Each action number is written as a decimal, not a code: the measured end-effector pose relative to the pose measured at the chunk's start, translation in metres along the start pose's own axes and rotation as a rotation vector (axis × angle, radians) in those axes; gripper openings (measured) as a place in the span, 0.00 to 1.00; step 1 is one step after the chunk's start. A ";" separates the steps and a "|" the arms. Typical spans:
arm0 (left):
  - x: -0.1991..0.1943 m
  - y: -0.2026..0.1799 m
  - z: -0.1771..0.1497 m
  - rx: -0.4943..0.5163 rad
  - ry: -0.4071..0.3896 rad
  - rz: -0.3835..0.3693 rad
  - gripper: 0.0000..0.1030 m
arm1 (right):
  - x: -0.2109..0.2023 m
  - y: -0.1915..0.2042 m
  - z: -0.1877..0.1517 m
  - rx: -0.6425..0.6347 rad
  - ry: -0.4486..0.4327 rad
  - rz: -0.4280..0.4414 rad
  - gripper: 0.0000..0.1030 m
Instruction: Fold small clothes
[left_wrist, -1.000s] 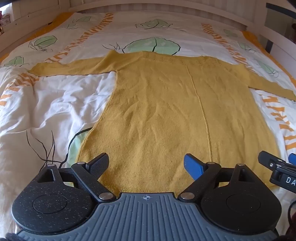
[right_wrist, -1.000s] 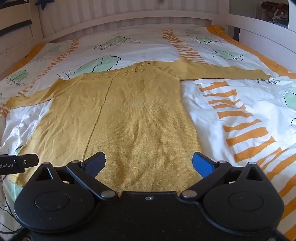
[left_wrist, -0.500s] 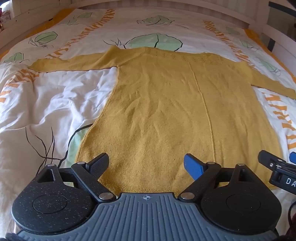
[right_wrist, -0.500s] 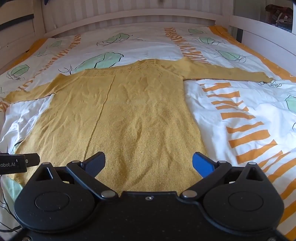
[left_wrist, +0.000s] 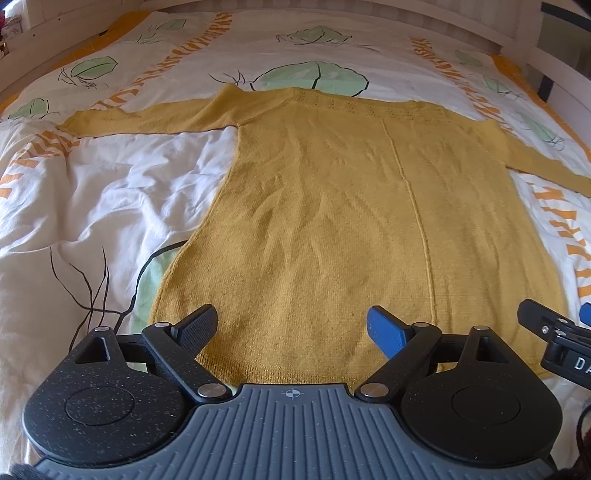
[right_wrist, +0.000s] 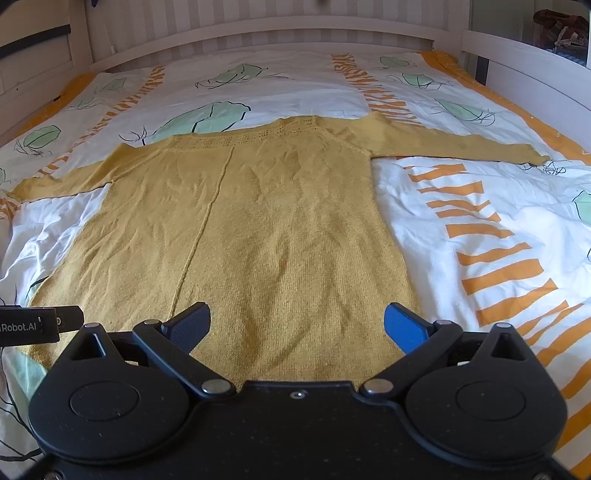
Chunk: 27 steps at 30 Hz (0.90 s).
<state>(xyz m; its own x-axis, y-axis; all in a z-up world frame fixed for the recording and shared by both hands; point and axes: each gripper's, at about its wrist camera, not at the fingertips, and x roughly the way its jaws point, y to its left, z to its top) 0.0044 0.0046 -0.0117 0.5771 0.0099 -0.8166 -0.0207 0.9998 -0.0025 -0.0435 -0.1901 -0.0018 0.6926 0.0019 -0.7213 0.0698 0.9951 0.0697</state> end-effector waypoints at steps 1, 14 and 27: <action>0.000 0.000 0.000 0.000 0.001 0.000 0.86 | 0.000 0.001 0.000 -0.001 0.000 -0.002 0.98; 0.002 0.001 -0.002 0.001 0.005 0.004 0.86 | 0.000 0.000 -0.002 0.003 0.005 -0.001 0.98; 0.004 0.002 -0.003 0.002 0.008 0.008 0.86 | 0.001 -0.001 -0.006 0.004 0.011 0.003 0.98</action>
<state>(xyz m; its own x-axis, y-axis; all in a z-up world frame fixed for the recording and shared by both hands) 0.0039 0.0070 -0.0164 0.5708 0.0179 -0.8209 -0.0235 0.9997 0.0055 -0.0472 -0.1900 -0.0066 0.6848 0.0057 -0.7288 0.0709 0.9947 0.0744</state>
